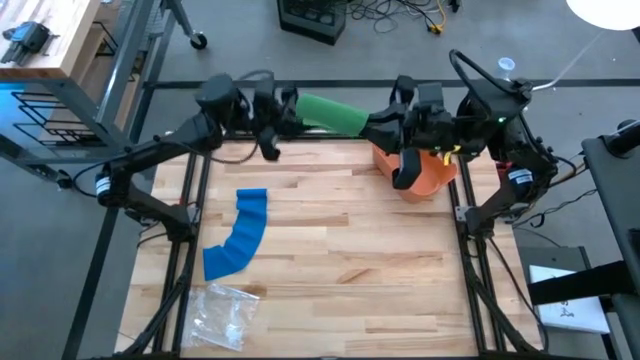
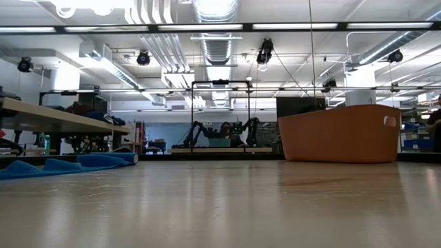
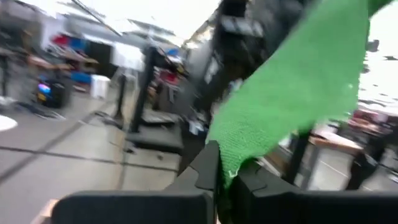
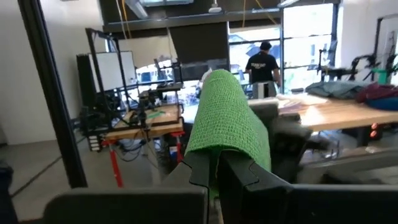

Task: Roll bandage
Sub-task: Roll the green bandage

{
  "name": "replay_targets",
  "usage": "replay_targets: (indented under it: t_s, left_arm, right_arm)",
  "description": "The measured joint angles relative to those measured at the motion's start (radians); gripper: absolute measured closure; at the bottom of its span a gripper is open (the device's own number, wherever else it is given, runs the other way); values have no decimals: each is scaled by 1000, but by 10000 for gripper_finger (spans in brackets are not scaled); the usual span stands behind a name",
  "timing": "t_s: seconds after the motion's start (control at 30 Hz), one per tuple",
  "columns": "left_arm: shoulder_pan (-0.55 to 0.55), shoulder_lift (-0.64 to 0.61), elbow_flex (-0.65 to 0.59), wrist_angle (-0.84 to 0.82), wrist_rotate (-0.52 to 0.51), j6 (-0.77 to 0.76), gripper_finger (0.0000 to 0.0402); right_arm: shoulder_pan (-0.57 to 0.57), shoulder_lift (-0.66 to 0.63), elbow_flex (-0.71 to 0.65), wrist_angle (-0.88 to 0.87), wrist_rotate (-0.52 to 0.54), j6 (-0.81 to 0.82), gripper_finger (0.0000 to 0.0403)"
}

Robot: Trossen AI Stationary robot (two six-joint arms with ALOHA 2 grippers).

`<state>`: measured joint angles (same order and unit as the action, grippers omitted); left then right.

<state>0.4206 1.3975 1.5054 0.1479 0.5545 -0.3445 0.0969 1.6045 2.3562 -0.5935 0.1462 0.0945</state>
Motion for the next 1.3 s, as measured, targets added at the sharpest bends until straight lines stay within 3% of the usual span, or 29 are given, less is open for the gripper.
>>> replay_targets:
  t_s: [0.13,0.33,0.43,0.7,0.83,1.3]
  left_arm:
    - [88,-2,60,-21,-27,28,401]
    - [203,5,185,-167,-143,151,401]
    - [242,20,234,-257,-147,173,401]
    - [250,35,239,-314,-148,182,402]
    - [266,39,251,-302,-202,197,401]
    - [278,37,490,-289,-171,205,401]
  right_arm:
    - [2,9,0,2,-53,44,400]
    - [3,28,0,-3,-113,103,400]
    - [3,44,-1,5,-148,117,400]
    - [5,61,-1,40,-170,118,400]
    - [8,60,-1,37,-178,123,400]
    - [10,61,-1,-41,-177,123,400]
